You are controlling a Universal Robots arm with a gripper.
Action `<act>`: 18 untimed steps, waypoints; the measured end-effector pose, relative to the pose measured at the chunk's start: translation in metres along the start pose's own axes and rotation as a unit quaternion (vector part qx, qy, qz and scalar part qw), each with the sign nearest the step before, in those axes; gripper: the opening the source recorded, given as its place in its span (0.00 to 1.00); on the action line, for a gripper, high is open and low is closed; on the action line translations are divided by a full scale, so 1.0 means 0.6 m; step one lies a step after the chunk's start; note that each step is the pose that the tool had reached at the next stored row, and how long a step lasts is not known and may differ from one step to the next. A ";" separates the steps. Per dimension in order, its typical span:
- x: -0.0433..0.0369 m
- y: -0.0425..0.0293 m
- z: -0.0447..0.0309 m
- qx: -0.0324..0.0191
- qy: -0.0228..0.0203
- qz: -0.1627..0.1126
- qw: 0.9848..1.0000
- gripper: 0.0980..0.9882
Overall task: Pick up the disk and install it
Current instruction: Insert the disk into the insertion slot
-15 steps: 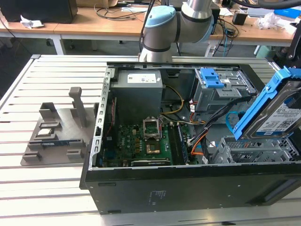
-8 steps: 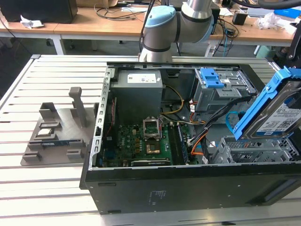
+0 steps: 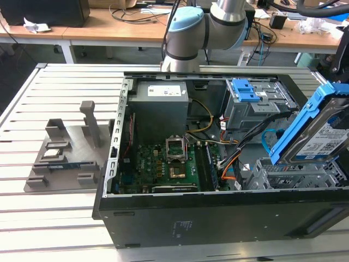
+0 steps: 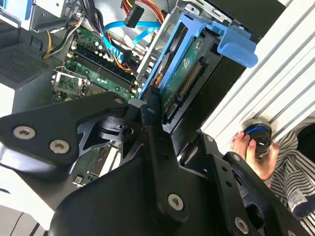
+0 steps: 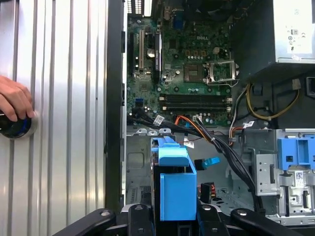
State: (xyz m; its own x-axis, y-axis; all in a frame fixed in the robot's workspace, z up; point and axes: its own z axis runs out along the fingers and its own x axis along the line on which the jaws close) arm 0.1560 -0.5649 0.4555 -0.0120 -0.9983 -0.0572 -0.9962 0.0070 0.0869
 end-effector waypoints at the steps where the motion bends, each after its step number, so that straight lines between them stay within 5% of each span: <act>1: 0.000 0.000 0.002 0.000 0.000 0.000 1.000 0.30; 9: -0.012 -0.002 0.027 0.000 0.003 0.000 1.000 0.30; 12: -0.011 0.003 0.037 0.001 0.009 0.004 1.000 0.30; 18: -0.010 0.003 0.047 0.001 0.008 0.020 1.000 0.30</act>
State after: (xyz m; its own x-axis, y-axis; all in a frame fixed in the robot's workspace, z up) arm 0.1518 -0.5570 0.4281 -0.0499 -0.9981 -0.0370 -0.9952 0.0465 0.0862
